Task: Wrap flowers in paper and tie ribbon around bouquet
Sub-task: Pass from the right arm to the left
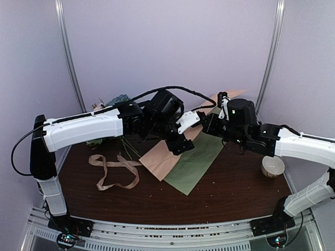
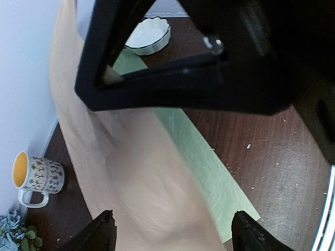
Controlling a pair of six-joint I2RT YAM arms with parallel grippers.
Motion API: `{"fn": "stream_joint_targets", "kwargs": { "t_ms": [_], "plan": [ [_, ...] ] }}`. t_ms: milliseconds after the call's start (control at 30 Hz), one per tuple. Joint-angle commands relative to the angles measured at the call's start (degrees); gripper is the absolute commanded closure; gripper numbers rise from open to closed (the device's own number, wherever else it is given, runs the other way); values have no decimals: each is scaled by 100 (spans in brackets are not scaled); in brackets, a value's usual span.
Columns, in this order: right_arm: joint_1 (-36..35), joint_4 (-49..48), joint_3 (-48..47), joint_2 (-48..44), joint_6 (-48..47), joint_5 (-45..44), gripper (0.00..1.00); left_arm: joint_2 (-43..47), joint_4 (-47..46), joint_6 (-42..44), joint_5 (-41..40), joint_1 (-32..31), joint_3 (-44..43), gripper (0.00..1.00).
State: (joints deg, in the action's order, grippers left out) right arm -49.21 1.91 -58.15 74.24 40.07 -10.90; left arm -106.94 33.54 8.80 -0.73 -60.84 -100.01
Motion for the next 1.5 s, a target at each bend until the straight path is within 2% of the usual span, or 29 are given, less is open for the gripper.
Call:
{"fn": "stream_joint_targets", "kwargs": {
  "t_ms": [0,167,300,400,533,567,733,900,933,1000,1133,1167,1233,1267,1467],
  "plan": [
    [-32,-78,-205,-126,0,-71,100,-111,113,429,-1136,-148,-279,20],
    [-30,-45,-153,-198,1,-59,100,-311,316,474,-1516,-148,-344,21],
    [-35,-17,-140,-191,28,14,100,-391,376,491,-1557,-156,-329,28],
    [-28,-13,-134,-184,15,35,100,-385,440,481,-1557,-156,-310,47],
    [50,40,-140,-194,-49,70,100,-277,448,452,-1306,-156,-234,94],
    [69,58,-136,-205,-72,85,100,-245,450,415,-1182,-150,-212,100],
    [217,240,-186,-283,-207,129,100,-50,223,198,-286,-87,-56,100],
    [232,293,-143,-298,-209,82,100,25,217,83,-69,-77,-182,100],
    [236,274,-129,-284,-206,79,100,50,269,48,-43,-77,-257,98],
    [253,215,-126,-241,-187,106,100,145,312,-32,20,-82,-401,80],
    [296,91,-189,-170,-125,258,100,356,269,140,28,-280,-492,38],
    [300,65,-214,-158,-123,281,100,379,220,249,-35,-381,-429,24],
    [321,-2,-251,-142,-110,313,100,372,107,351,-250,-473,-281,5],
    [321,-32,-264,-134,-105,322,100,348,82,366,-339,-495,-233,3],
    [349,-114,-306,-61,-88,349,100,137,100,439,-1119,-564,-194,2]
  ]
}}
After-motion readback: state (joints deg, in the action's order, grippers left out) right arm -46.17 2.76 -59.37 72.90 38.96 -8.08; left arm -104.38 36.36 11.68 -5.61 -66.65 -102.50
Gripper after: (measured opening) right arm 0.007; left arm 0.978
